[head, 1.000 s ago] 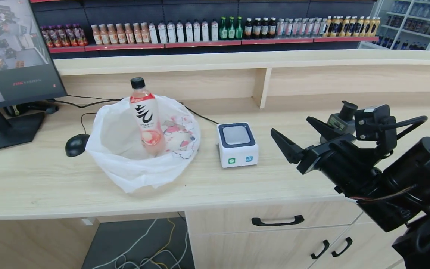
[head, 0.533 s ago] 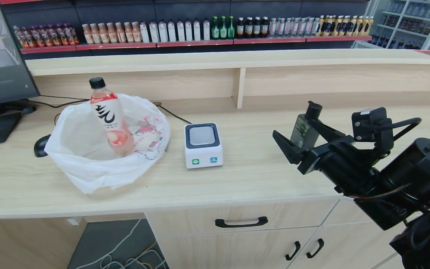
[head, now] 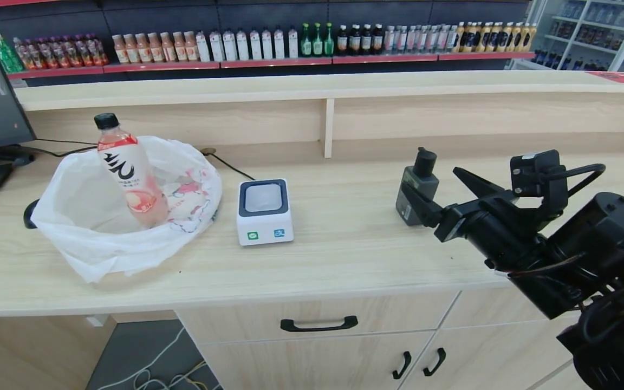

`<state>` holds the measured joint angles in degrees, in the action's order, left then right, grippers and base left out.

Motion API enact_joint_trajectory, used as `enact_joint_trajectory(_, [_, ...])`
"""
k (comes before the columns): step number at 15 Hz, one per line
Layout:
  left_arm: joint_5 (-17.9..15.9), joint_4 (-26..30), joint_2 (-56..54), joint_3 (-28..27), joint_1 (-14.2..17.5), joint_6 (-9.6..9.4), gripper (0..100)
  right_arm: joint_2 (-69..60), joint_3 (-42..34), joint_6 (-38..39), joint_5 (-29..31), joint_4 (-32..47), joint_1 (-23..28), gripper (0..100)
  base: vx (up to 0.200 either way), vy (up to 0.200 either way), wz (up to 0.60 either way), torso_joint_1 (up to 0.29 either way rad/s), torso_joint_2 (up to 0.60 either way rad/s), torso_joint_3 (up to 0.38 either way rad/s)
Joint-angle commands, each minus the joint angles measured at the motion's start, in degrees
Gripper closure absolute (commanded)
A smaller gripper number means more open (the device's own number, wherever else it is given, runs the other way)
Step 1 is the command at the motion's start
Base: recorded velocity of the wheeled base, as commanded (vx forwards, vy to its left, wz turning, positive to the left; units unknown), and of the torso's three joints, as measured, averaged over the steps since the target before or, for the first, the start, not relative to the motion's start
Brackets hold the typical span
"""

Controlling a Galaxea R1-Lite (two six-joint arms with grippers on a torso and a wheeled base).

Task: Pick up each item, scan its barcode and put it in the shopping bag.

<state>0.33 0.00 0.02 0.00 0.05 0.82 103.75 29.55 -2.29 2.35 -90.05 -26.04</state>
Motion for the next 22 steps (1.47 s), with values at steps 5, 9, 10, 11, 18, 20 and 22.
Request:
enact_joint_trajectory(5, [0.0,0.0,0.0,0.0,0.0,-0.20,0,8.4,4.6,0.0,0.1,0.1,3.8,0,0.000,0.000,0.00,0.000,0.00,0.000])
enact_joint_trajectory(9, [0.0,0.0,0.0,0.0,0.0,-0.20,0,10.2,5.9,0.7,0.3,0.1,7.6,0,0.000,0.000,0.00,0.000,0.00,0.000])
enact_joint_trajectory(10, [0.0,0.0,0.0,0.0,0.0,-0.20,0,10.9,6.2,1.1,0.3,0.1,7.8,0,0.000,0.000,0.00,0.000,0.00,0.000])
enact_joint_trajectory(11, [0.0,0.0,0.0,0.0,0.0,-0.20,0,11.4,7.4,1.2,0.3,0.1,8.1,0,0.000,0.000,0.00,0.000,0.00,0.000])
enact_joint_trajectory(18, [0.0,0.0,0.0,0.0,0.0,-0.20,0,16.0,14.7,1.3,0.2,0.1,8.3,0,0.000,0.000,0.00,0.000,0.00,0.000])
enact_joint_trajectory(20, [0.0,0.0,0.0,0.0,0.0,-0.20,0,17.2,16.9,1.3,0.3,0.1,8.3,0,0.000,0.000,0.00,0.000,0.00,0.000])
enact_joint_trajectory(22, [0.0,0.0,0.0,0.0,0.0,-0.20,0,18.2,17.4,1.3,0.3,0.1,8.1,0,0.000,0.000,0.00,0.000,0.00,0.000])
